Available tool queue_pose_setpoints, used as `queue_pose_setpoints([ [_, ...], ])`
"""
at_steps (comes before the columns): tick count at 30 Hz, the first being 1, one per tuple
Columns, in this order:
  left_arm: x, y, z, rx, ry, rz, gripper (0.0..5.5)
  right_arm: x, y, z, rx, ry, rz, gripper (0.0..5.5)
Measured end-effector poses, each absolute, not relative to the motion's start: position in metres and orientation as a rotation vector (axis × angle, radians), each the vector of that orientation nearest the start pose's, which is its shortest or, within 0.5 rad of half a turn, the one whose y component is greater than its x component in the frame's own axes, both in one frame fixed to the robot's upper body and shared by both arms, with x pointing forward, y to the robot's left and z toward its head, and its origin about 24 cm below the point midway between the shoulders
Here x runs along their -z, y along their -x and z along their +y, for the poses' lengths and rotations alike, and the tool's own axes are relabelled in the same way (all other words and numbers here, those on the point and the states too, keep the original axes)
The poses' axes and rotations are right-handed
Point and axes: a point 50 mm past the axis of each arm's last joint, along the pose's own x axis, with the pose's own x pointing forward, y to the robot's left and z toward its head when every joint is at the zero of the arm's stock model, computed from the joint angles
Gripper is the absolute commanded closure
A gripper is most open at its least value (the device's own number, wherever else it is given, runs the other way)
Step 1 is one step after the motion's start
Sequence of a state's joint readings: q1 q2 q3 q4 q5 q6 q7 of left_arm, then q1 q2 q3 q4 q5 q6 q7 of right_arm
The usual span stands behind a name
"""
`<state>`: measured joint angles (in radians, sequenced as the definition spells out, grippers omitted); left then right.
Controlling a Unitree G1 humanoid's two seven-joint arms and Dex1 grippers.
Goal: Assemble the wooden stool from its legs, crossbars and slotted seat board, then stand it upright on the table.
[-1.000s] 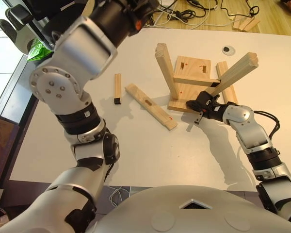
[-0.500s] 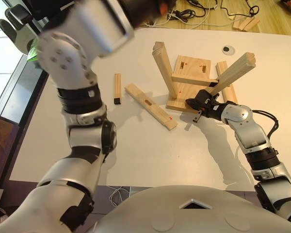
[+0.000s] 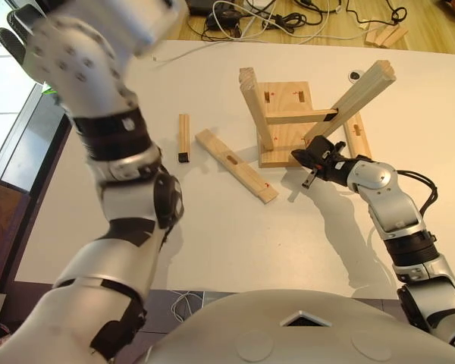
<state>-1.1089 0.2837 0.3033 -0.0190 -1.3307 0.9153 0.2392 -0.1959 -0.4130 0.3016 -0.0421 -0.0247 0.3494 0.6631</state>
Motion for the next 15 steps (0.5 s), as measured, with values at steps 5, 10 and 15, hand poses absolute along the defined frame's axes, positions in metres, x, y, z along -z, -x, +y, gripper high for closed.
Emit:
queue_pose_setpoints([
  [5,-0.368,-0.297,0.121,0.816,0.65,-0.243,5.45,-0.047,-0.262,-0.131,-0.88,0.436,0.334,5.5],
  [10,-0.342,-0.296,0.106,0.845,0.695,-0.153,5.45,-0.049,-0.261,-0.13,-0.886,0.439,0.327,5.5],
  [15,-0.194,-0.305,0.061,0.731,0.646,0.357,5.45,-0.05,-0.261,-0.132,-0.891,0.444,0.338,5.5],
])
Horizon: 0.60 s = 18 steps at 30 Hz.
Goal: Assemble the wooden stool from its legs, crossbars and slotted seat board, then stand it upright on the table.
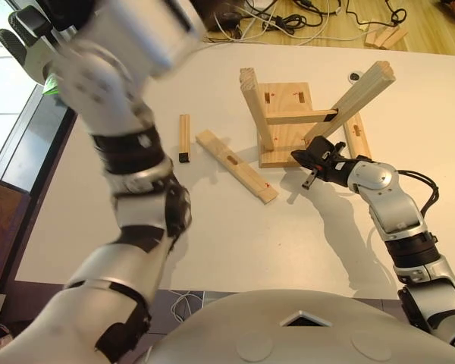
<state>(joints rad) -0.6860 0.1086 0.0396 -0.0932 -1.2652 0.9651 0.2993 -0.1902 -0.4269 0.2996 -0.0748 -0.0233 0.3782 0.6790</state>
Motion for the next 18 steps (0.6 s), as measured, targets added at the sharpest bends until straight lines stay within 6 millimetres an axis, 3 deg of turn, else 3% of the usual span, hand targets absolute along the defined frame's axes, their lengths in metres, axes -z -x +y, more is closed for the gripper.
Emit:
queue_pose_setpoints([
  [3,-0.181,-0.305,0.06,0.688,0.587,0.373,5.45,-0.052,-0.26,-0.134,-0.89,0.448,0.334,5.5],
  [7,-0.19,-0.309,0.07,0.66,0.613,0.317,5.45,-0.054,-0.259,-0.134,-0.889,0.446,0.333,5.5],
  [13,-0.244,-0.307,0.083,0.676,0.644,0.101,5.45,-0.066,-0.257,-0.142,-0.891,0.364,0.313,5.5],
  [18,-0.27,-0.295,0.09,0.697,0.7,0.001,5.45,-0.135,-0.239,-0.156,-1.074,-0.03,0.12,5.5],
])
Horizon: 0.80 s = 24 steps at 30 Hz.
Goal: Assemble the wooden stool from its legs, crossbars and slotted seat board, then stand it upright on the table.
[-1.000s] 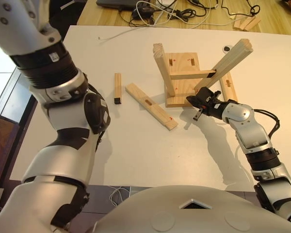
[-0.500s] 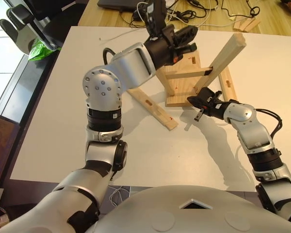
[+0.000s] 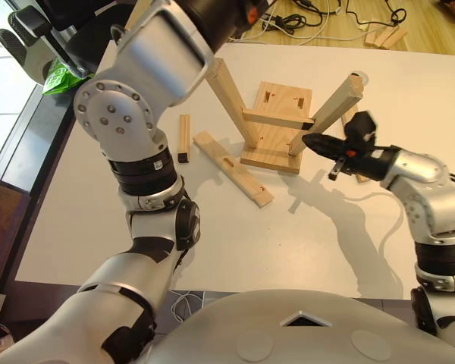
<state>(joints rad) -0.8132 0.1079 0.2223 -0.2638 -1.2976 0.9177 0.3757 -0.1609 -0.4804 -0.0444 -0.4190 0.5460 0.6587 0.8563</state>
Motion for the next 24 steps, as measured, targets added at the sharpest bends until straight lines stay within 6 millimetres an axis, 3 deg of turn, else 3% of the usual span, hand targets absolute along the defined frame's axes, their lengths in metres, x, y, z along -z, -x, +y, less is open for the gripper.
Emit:
queue_pose_setpoints([
  [4,-0.275,-0.295,0.106,0.647,0.726,-0.037,5.45,-0.189,-0.241,-0.162,-1.126,-0.221,-0.093,5.5],
  [5,-0.275,-0.296,0.113,0.619,0.729,-0.05,5.45,-0.212,-0.249,-0.165,-1.101,-0.285,-0.199,5.5],
  [7,-0.272,-0.297,0.12,0.587,0.742,-0.05,5.45,-0.232,-0.271,-0.171,-0.951,-0.359,-0.267,5.5],
  [11,-0.259,-0.3,0.129,0.53,0.737,-0.018,5.45,-0.236,-0.311,-0.179,-0.639,-0.409,-0.264,5.5],
  [14,-0.248,-0.302,0.133,0.493,0.734,0.015,5.45,-0.229,-0.319,-0.169,-0.605,-0.408,-0.24,5.5],
  [18,-0.243,-0.302,0.135,0.48,0.734,0.027,5.45,-0.231,-0.315,-0.152,-0.656,-0.396,-0.245,5.5],
  [24,-0.241,-0.301,0.139,0.458,0.727,0.033,5.45,-0.251,-0.302,-0.151,-0.687,-0.37,-0.329,5.5],
])
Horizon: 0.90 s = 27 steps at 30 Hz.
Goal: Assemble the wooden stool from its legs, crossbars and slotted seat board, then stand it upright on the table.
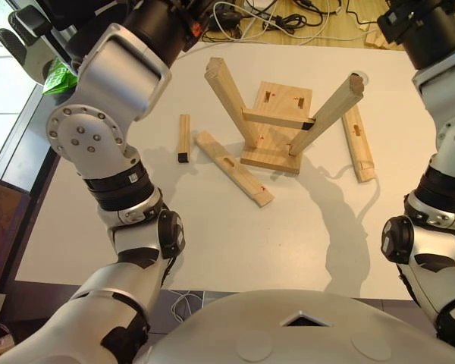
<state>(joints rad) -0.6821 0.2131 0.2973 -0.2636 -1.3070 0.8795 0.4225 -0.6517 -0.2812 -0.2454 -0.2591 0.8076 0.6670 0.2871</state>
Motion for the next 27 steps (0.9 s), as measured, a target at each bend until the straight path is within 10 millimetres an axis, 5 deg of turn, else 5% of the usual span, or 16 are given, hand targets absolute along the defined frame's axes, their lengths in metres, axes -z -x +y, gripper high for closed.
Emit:
queue_pose_setpoints([
  [9,-0.243,-0.302,0.147,0.439,0.716,0.025,5.45,-0.297,-0.287,-0.161,-0.68,-0.578,-0.537,5.5],
  [11,-0.244,-0.302,0.148,0.439,0.715,0.023,5.45,-0.281,-0.286,-0.147,-0.739,-0.485,-0.43,5.5],
  [14,-0.245,-0.302,0.148,0.439,0.713,0.021,5.45,-0.201,-0.271,-0.112,-0.914,-0.158,-0.062,5.5],
  [17,-0.244,-0.302,0.148,0.439,0.716,0.024,5.45,-0.176,-0.25,-0.107,-0.989,0.157,-0.049,5.5],
  [20,-0.245,-0.299,0.148,0.441,0.716,0.012,5.45,-0.166,-0.249,-0.104,-0.974,0.14,-0.049,5.5],
  [27,-0.241,-0.297,0.146,0.442,0.733,0.021,5.45,-0.194,-0.254,-0.104,-1.047,-0.25,-0.118,5.5],
])
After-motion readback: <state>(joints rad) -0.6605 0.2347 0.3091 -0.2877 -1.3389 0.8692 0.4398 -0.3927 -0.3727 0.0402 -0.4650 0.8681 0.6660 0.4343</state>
